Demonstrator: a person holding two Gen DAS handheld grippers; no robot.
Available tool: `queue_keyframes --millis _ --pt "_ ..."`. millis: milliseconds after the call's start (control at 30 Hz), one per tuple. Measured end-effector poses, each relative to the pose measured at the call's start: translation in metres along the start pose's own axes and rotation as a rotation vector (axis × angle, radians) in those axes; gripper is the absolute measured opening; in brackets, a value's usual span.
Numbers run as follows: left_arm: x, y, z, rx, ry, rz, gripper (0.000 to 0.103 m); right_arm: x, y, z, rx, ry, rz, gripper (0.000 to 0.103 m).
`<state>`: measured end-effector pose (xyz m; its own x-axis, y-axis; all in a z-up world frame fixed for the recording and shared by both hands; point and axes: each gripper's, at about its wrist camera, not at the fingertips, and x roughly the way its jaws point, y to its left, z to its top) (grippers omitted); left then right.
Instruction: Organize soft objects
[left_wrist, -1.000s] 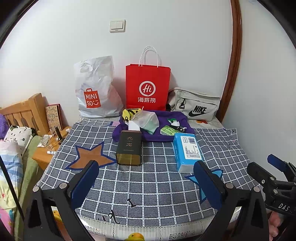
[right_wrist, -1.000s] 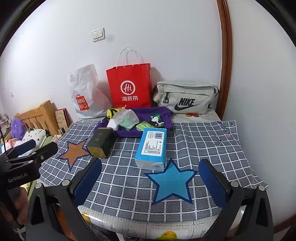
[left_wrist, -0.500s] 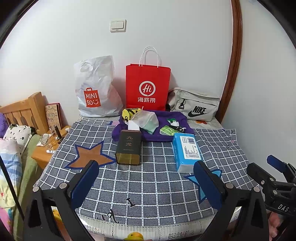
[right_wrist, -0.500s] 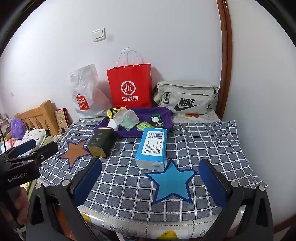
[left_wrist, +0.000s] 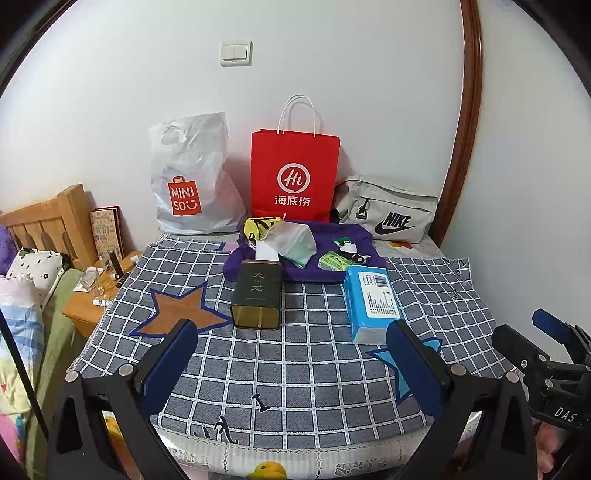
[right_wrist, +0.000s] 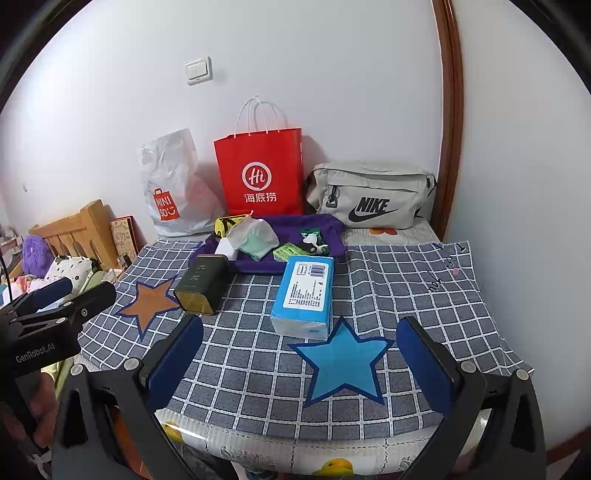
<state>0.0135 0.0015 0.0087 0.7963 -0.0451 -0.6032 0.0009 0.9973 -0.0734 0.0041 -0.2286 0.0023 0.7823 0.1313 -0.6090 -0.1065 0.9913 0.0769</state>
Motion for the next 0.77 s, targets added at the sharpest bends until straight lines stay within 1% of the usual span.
queue_keyframes --millis 633,767 --pt "0.0003 -0.0018 0.0007 0.002 0.006 0.005 0.103 0.0002 0.0014 0.0012 -0.007 -0.001 0.009 0.103" --pt "0.0011 -0.003 0.0011 0.013 -0.011 0.004 0.103 0.0061 0.0005 0.0034 -0.01 0.002 0.018 0.103"
